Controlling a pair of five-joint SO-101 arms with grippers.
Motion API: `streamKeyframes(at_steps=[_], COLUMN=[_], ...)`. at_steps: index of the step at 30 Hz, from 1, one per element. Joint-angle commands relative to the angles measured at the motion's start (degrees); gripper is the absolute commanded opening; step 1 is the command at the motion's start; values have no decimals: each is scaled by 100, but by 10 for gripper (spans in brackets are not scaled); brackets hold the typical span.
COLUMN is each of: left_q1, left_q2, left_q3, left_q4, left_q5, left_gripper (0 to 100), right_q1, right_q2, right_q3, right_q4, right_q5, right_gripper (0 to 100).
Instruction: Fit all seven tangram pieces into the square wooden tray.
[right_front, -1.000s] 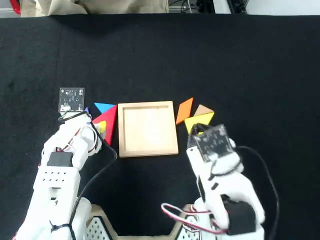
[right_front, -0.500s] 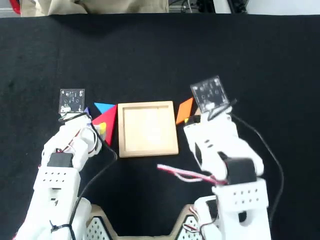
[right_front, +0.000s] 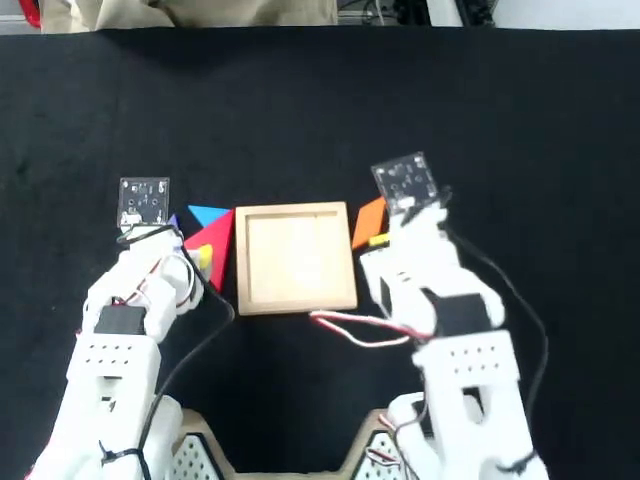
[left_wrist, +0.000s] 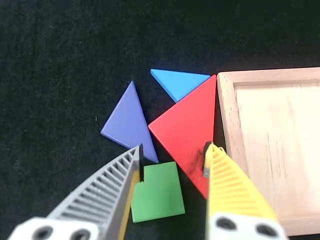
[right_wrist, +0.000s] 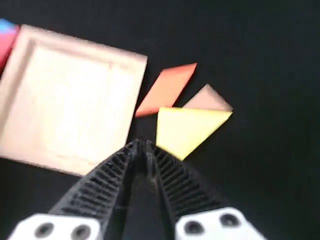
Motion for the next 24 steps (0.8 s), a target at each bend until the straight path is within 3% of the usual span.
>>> streamKeyframes(at_steps=[1, 24], left_q1=[-66, -66], left_q2=[-9, -18], left_q3=[-57, -57], left_q4=[-88, -88], left_q5=[35, 35], left_gripper=[209, 209], right_q1=[-70, -202], right_q2=[760, 4708], right_q3=[40, -1130], right_q4=[-229, -624], right_q5=[-18, -9], right_gripper=[12, 12])
